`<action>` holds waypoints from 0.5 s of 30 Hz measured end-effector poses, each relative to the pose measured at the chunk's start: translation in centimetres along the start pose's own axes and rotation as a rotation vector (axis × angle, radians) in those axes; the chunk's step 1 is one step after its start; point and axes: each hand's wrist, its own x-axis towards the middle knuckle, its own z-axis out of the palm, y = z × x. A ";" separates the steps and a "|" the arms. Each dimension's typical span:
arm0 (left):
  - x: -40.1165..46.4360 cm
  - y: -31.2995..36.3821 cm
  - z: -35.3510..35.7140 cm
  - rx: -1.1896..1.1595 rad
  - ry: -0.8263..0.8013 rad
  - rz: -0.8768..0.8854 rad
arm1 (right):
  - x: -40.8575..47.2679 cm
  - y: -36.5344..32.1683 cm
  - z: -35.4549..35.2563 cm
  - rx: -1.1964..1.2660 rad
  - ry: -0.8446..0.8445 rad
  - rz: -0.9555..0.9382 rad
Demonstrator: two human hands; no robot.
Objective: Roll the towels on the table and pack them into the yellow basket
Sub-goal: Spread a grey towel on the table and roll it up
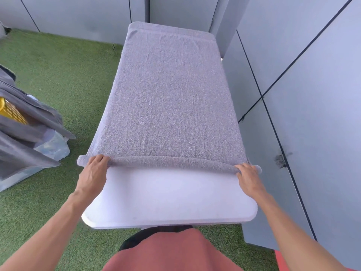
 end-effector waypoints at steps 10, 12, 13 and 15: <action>2.0 -0.9 -2.0 -0.361 -0.123 -0.288 | -0.2 0.1 -1.7 0.419 0.077 0.254; 1.3 -0.3 -1.6 -0.196 0.043 -0.198 | -1.0 -1.0 -1.3 0.211 0.278 0.266; 0.6 0.1 -1.2 -0.097 0.118 -0.122 | -1.7 -1.7 -1.0 0.079 0.358 0.252; -1.1 0.6 -0.3 0.004 0.214 0.032 | -3.2 -2.5 0.0 -0.104 0.433 0.174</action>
